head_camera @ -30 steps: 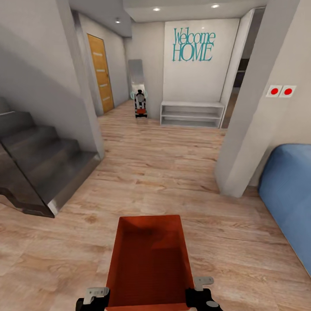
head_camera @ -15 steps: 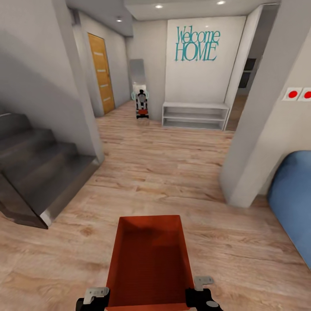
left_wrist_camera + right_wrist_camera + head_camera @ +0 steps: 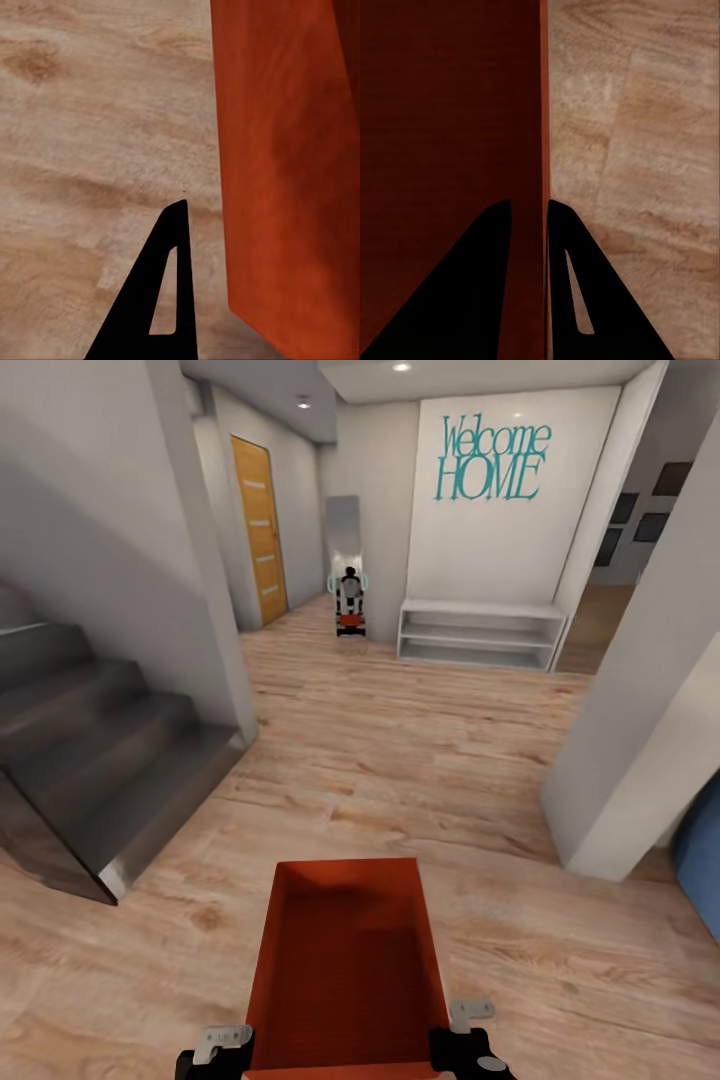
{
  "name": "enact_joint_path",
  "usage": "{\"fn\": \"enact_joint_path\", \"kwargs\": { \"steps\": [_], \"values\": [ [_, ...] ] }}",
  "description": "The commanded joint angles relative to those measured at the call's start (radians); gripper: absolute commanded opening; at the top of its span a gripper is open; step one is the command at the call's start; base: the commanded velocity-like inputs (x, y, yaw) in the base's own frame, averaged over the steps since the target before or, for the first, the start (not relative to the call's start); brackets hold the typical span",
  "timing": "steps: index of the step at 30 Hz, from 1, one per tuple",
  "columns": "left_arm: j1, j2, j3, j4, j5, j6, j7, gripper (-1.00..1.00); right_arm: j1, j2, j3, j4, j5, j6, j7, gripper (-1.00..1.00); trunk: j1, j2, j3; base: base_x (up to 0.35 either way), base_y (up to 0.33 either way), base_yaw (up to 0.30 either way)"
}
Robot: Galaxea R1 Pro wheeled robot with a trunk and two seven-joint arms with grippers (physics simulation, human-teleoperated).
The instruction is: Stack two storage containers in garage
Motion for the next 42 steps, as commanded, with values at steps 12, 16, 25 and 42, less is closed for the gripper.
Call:
{"fn": "enact_joint_path", "kwargs": {
  "steps": [12, 16, 25, 42],
  "values": [
    [0.0, 0.0, 0.007, 0.001, 0.003, -0.003, 0.001, -1.0, -0.001, 0.0, -0.004, 0.0, 0.002, -0.003, -0.006, -1.0, 0.001, 0.0, -0.001, 0.346, 0.0, 0.004],
    [0.0, 0.0, 0.008, 0.001, 0.003, -0.003, 0.001, -1.0, -0.001, 0.0, -0.004, 0.0, 0.002, -0.003, -0.006, -1.0, 0.001, 0.0, -0.001, 0.346, 0.0, 0.0],
    [0.0, 0.0, 0.007, 0.001, 0.003, -0.003, 0.001, -1.0, -0.001, 0.0, -0.004, 0.0, 0.002, -0.003, -0.006, -1.0, 0.001, 0.0, -0.001, 0.346, 0.0, 0.0],
    [0.0, 0.0, 0.008, 0.001, 0.003, -0.003, 0.001, -1.0, -0.001, 0.0, -0.004, 0.0, 0.002, -0.003, -0.006, -1.0, 0.001, 0.0, -0.001, 0.346, 0.0, 0.0]
  ]
}}
